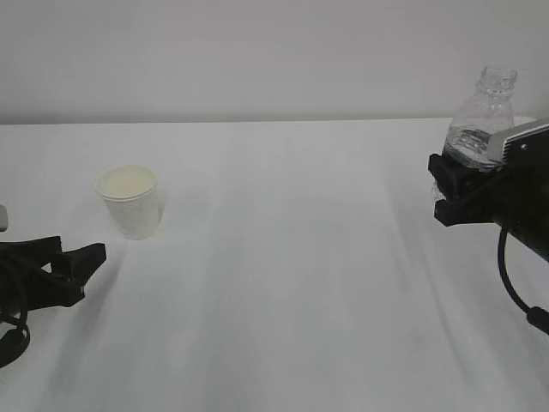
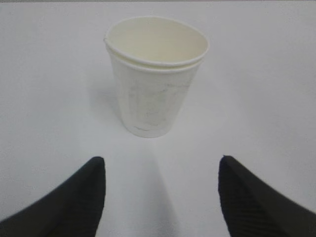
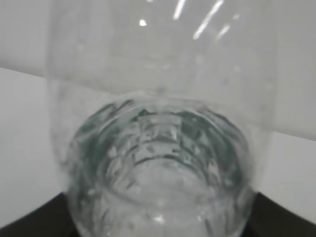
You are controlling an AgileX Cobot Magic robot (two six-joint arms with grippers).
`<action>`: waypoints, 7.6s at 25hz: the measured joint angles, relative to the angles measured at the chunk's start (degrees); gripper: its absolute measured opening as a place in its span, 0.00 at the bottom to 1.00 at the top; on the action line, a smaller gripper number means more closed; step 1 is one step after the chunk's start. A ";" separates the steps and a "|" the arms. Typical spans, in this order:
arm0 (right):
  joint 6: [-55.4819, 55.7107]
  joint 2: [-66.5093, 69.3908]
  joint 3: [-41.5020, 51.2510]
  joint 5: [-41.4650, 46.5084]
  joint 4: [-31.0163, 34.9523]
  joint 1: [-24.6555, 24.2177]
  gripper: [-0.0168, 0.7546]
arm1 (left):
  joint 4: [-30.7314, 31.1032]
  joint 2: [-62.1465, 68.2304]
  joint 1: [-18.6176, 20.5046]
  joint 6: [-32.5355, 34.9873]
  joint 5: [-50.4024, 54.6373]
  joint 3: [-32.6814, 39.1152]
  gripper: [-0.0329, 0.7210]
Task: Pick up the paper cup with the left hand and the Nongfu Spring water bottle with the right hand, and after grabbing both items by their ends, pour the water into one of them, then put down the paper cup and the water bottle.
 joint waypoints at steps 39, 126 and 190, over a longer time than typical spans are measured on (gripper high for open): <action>2.57 -6.94 10.07 0.00 -2.58 0.00 0.55 | 2.54 5.48 0.00 0.00 0.00 -11.14 0.96; 2.70 -6.94 10.07 0.00 -0.49 0.00 0.55 | 23.98 16.25 0.00 -2.71 -0.09 -28.54 0.64; -0.45 -27.74 17.30 18.52 -0.17 0.00 0.58 | 46.34 18.48 -24.91 -20.02 4.68 -44.15 0.64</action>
